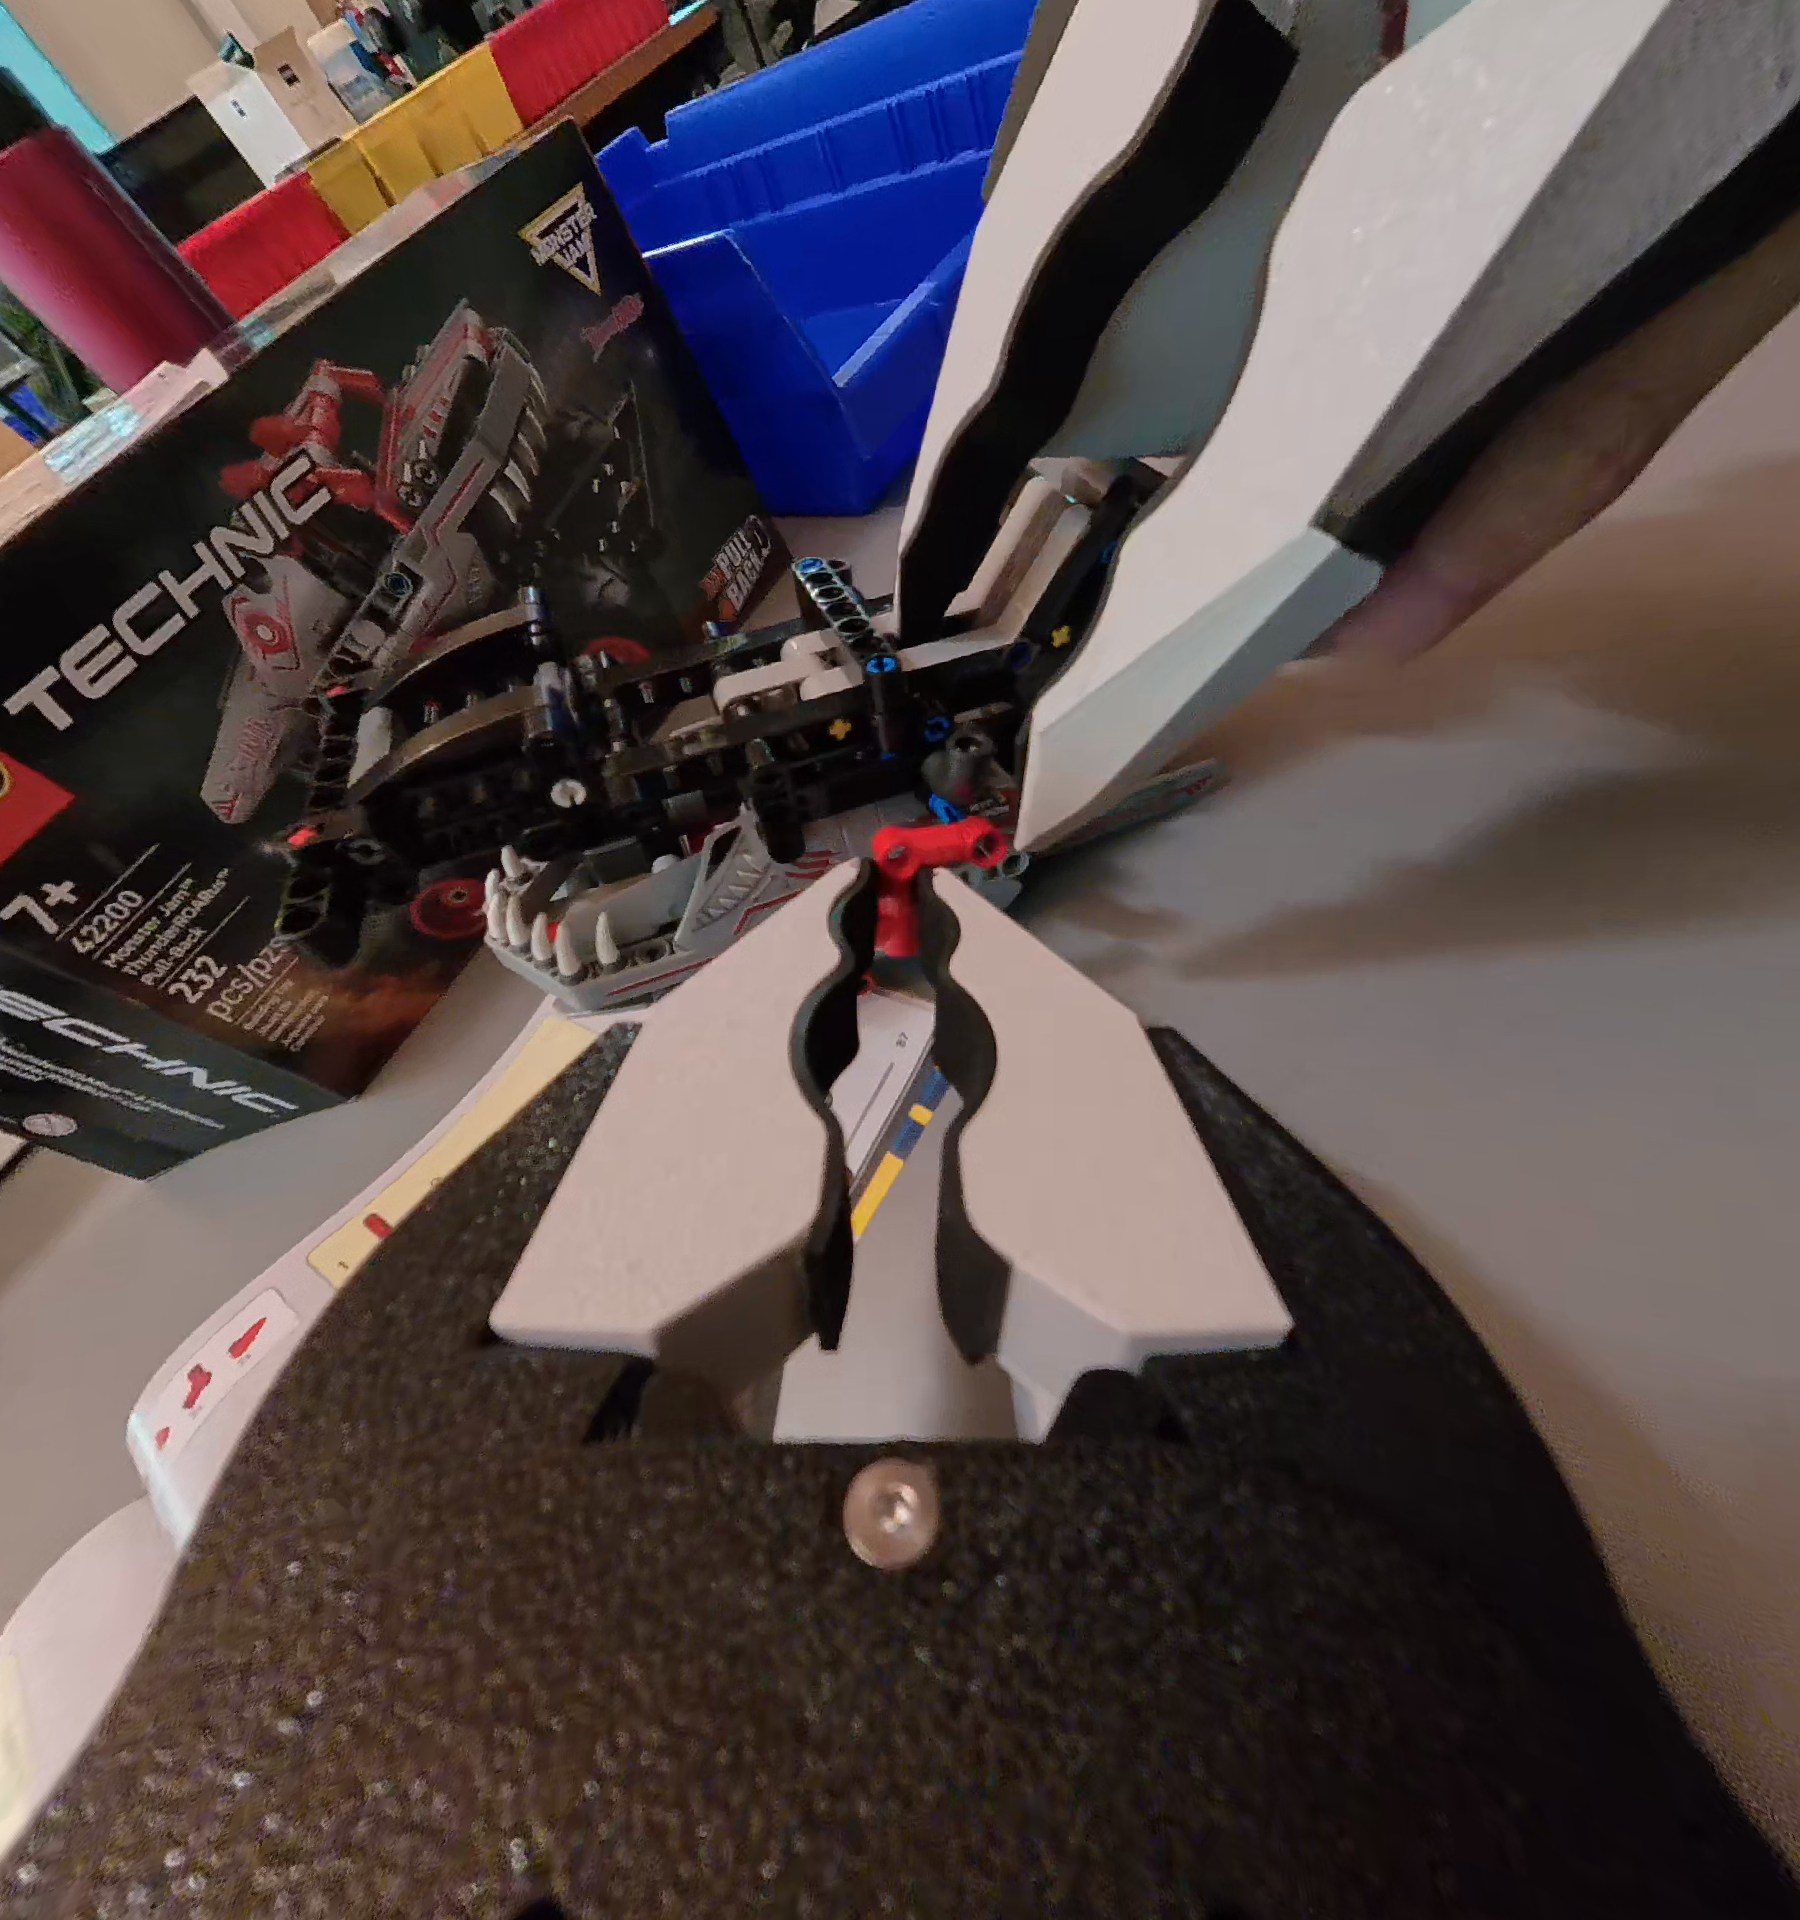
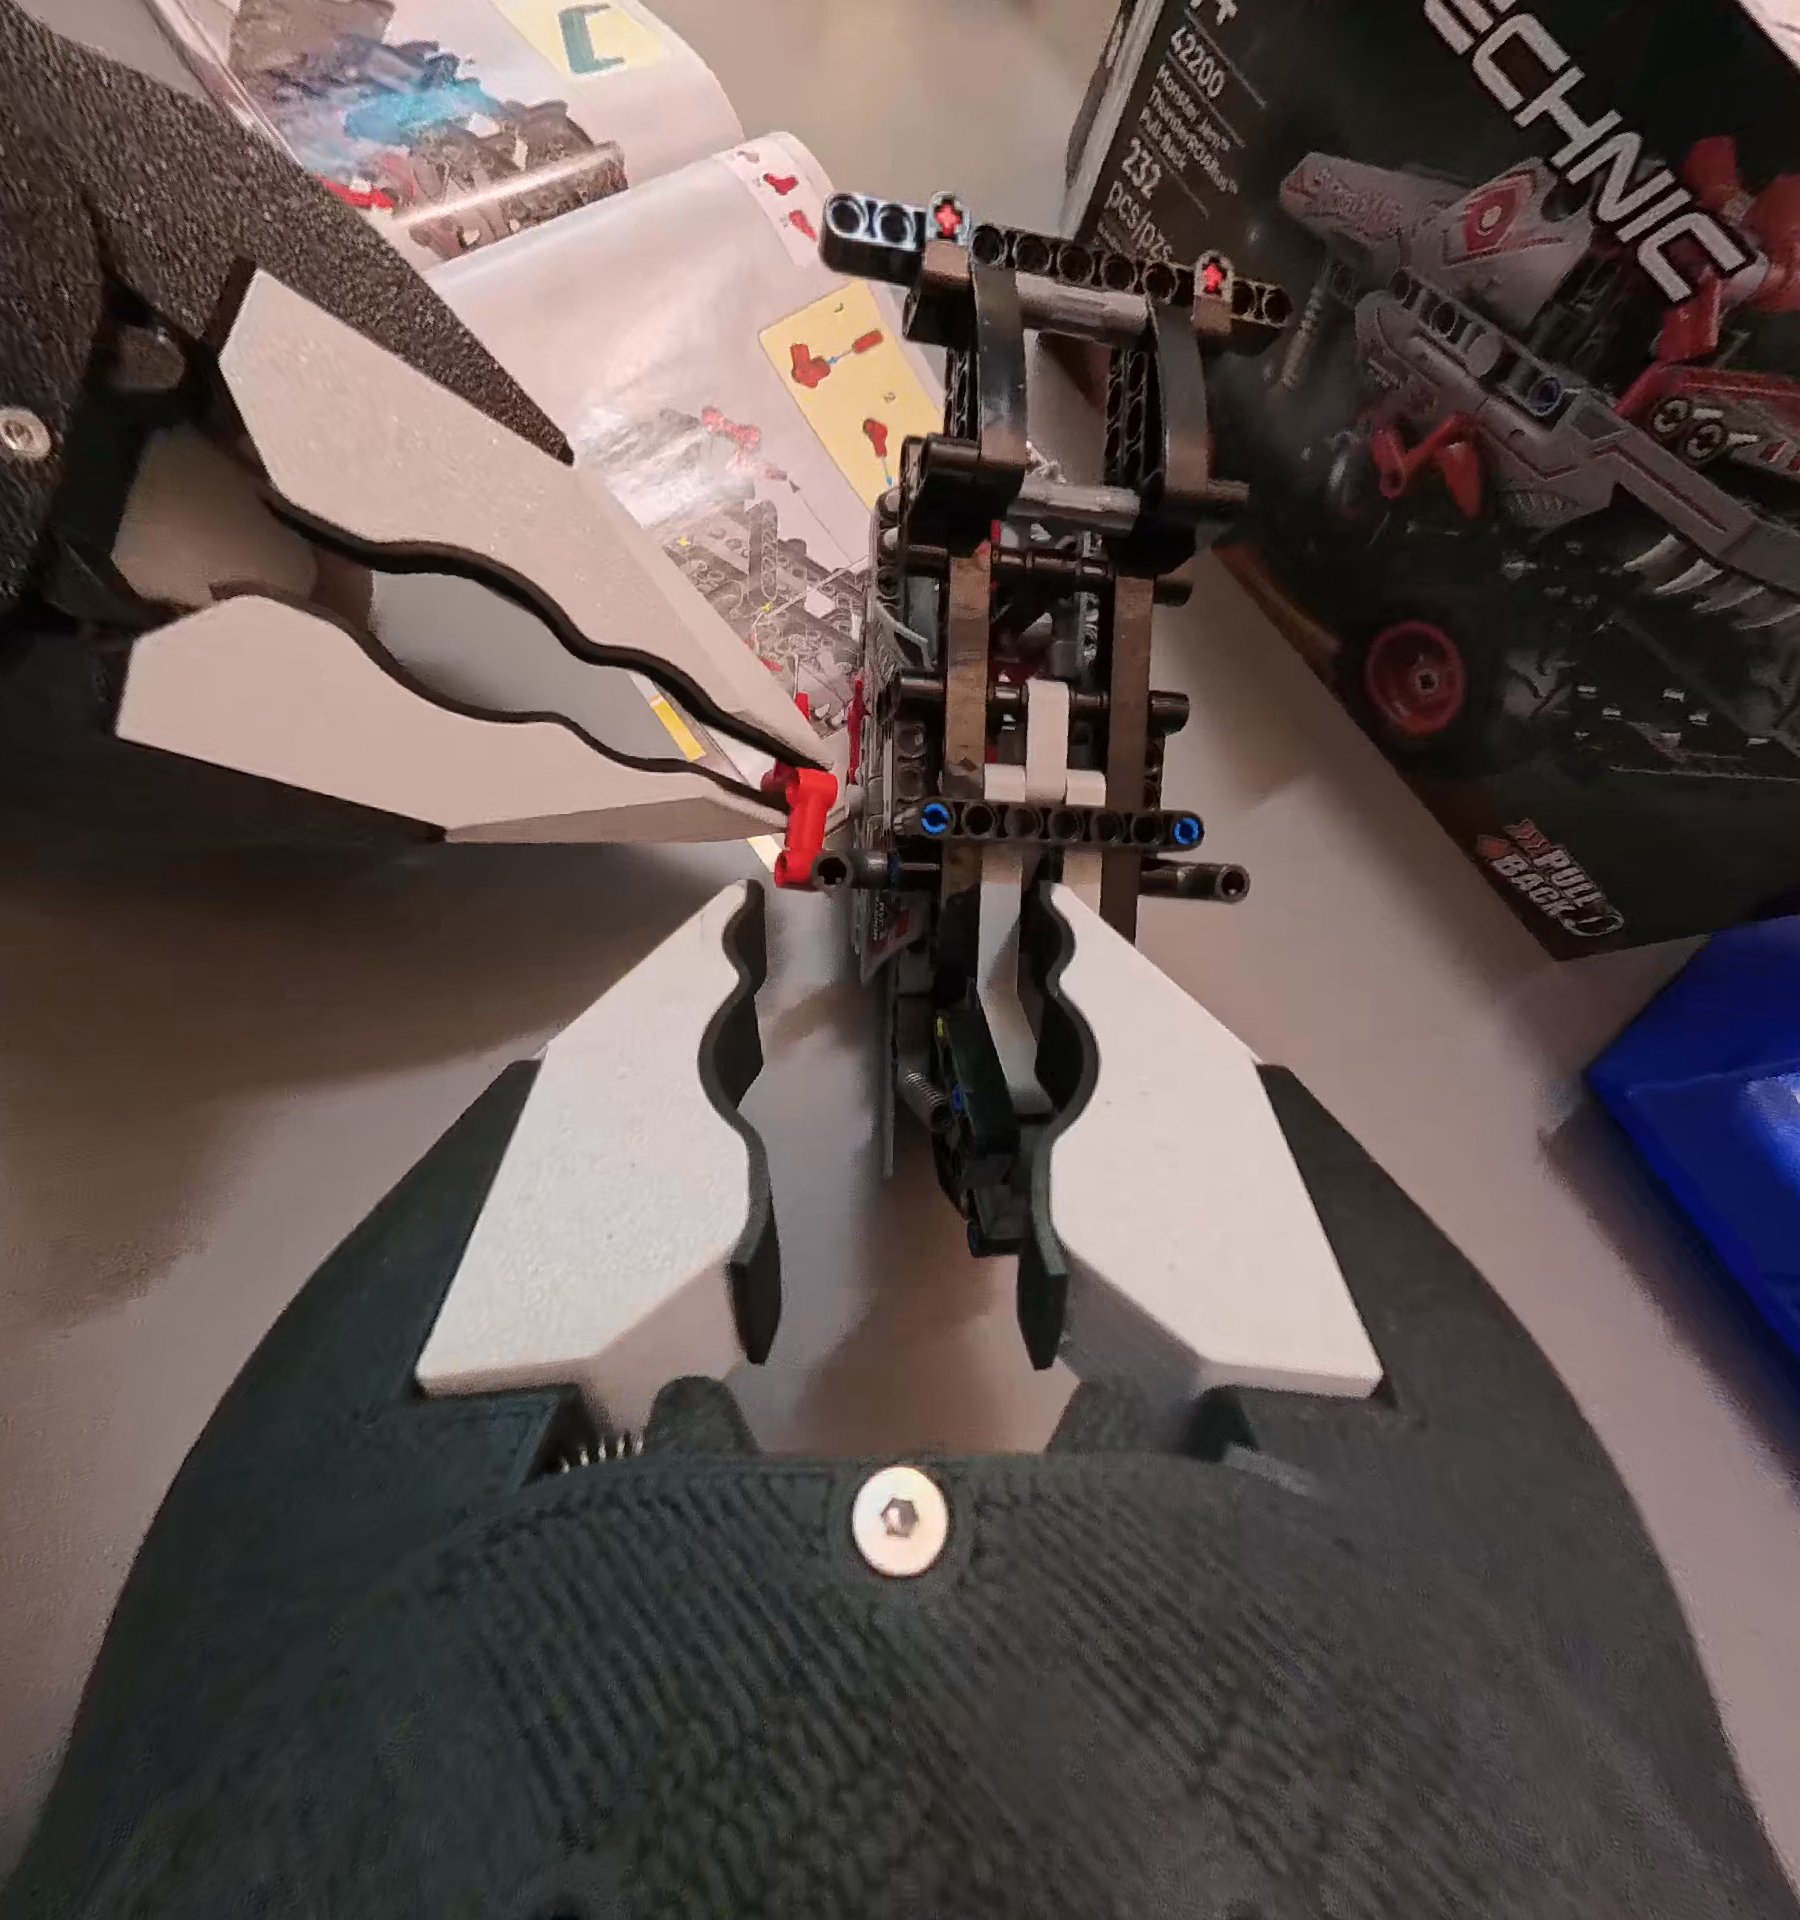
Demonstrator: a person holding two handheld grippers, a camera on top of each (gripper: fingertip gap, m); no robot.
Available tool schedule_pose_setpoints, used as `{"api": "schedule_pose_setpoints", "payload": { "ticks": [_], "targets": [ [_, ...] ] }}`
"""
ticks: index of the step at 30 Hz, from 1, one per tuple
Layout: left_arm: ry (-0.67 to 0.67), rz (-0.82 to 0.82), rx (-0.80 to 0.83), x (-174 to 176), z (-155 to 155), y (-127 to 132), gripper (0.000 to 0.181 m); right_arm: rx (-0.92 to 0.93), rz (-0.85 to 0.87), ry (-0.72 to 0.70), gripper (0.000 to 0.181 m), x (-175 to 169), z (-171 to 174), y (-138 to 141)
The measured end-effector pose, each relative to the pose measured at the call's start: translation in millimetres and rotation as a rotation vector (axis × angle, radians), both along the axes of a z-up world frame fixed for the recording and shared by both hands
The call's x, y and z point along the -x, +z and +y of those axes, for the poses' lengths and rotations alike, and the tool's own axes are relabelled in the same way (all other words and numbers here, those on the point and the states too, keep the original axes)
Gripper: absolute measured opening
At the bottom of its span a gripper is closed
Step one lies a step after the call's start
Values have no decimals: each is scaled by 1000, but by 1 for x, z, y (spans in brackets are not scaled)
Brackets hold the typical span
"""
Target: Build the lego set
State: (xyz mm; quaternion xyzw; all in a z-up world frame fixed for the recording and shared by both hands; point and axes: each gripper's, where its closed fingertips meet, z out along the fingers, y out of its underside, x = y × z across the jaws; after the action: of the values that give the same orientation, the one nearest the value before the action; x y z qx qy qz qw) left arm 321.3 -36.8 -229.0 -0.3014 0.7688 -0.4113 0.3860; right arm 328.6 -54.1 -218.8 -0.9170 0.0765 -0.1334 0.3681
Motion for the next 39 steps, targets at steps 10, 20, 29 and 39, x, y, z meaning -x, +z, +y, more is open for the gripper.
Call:
{"api": "schedule_pose_setpoints", "payload": {
  "ticks": [10, 20, 29, 39],
  "targets": [
    [23, -26, -40, -7, 9, 0, 4, -33, -8, -18, 55, -1, 2, -2],
    [-36, -2, -11, -13, 8, -1, 4, 118, -4, 76, 44, -12, 5, -6],
    [-55, -55, -60, -10, 6, 1, 4, 64, -25, 63, 39, -14, 4, -5],
    [-25, -95, -106, -14, 7, 1, 4, -19, -16, 15, 21, -21, -1, -2]
  ]
}}
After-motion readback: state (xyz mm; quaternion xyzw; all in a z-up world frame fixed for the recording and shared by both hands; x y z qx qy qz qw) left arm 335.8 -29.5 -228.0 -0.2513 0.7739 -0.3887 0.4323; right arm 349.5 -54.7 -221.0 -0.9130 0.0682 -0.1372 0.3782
